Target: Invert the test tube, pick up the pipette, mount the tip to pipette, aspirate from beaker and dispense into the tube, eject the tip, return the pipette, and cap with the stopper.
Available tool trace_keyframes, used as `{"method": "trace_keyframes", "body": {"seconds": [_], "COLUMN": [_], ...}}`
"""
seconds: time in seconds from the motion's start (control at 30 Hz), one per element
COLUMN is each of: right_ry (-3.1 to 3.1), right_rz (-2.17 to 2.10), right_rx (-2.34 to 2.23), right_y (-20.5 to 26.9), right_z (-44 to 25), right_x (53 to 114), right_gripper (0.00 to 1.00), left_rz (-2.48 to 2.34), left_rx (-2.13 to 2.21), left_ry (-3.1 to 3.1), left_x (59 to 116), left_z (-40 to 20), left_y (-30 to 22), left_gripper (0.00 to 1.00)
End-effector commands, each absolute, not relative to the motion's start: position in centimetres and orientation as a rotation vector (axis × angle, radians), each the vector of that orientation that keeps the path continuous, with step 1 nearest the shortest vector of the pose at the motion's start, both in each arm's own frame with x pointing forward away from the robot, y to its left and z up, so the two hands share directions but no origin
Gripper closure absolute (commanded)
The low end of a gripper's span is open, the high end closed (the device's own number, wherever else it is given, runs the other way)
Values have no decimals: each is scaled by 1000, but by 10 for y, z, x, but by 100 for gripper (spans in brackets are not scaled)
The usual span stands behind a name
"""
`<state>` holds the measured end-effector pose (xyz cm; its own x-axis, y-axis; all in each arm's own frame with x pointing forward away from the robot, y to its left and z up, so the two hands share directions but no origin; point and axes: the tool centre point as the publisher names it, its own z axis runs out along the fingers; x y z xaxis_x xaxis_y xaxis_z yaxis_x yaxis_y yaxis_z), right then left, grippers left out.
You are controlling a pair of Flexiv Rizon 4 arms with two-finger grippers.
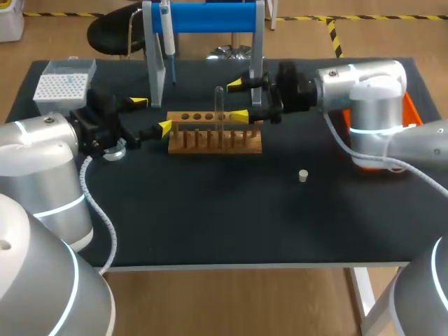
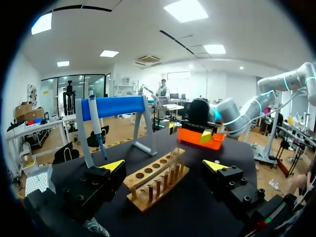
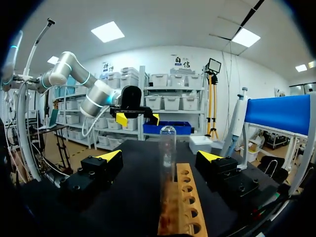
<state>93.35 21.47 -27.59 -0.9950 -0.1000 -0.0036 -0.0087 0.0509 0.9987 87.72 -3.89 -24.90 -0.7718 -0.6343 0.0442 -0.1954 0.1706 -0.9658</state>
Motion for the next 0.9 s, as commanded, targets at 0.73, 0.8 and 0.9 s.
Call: {"method": "trace_keyframes", "body": {"seconds": [0.73, 0.8, 0.9], "right_ry": [-2195, -2186, -2177], "right_rz": [-2154, -2157, -2159], "right_rx": [108, 107, 109], "right_y": [241, 243, 246], "right_z": [-279, -280, -280], "right_x": [950, 950, 950], "right_gripper": [7, 7, 11], "left_rz": [-1630, -1630, -1630], "left_rx": [-787, -787, -787], "left_ry": [2082, 2082, 2082], "left_x": [877, 877, 877], "left_z": [-250, -250, -250], "left_y": [-39, -39, -39], "left_gripper": [0, 0, 0]}}
